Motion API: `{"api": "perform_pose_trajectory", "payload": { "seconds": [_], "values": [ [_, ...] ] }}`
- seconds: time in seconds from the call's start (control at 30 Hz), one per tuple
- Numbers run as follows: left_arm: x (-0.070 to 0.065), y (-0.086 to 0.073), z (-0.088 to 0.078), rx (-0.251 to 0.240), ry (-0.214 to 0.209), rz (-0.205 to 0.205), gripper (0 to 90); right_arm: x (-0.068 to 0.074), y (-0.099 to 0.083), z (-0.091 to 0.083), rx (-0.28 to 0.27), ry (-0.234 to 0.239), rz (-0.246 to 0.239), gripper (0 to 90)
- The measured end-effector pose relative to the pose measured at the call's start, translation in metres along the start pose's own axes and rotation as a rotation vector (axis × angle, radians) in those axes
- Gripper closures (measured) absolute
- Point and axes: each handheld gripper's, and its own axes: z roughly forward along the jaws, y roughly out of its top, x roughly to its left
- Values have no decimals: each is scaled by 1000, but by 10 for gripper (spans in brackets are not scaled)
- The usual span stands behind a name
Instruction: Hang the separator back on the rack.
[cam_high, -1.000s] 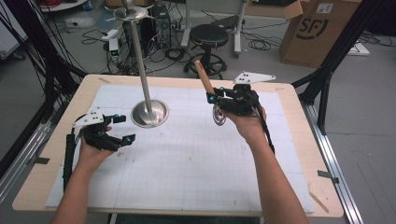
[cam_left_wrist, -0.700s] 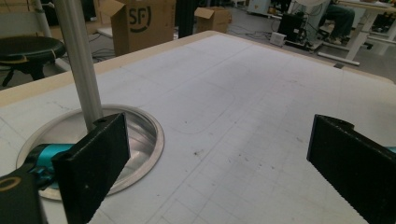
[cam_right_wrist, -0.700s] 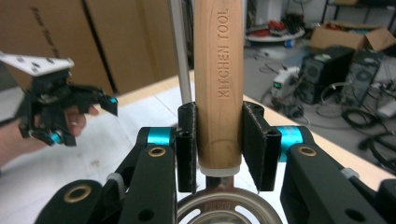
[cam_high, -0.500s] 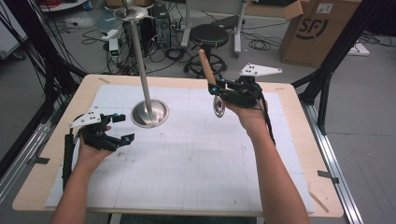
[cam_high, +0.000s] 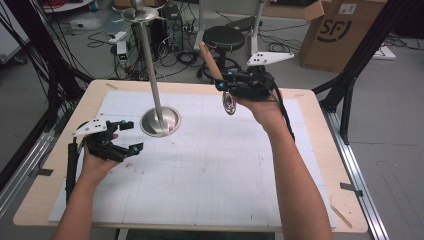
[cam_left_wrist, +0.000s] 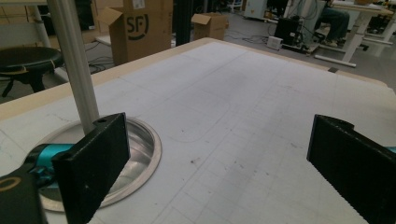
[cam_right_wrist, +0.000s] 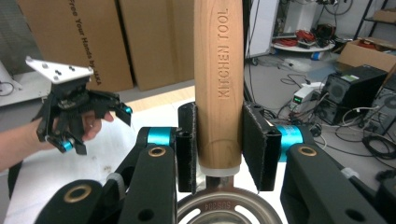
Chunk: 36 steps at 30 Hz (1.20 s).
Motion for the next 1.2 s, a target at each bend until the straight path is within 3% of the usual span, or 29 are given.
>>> {"api": "perform_pose_trajectory", "payload": {
  "seconds": [0.33,0.73,1.2],
  "values": [
    [1,0,-1,-12,-2,-5,64,-8,19,14,5,29,-19,679],
    [-7,3,-1,18,-10,18,64,-14,28,27,-4,51,-15,679],
    [-6,2,0,22,-10,9,64,-21,46,46,3,71,-31,679]
  ]
}}
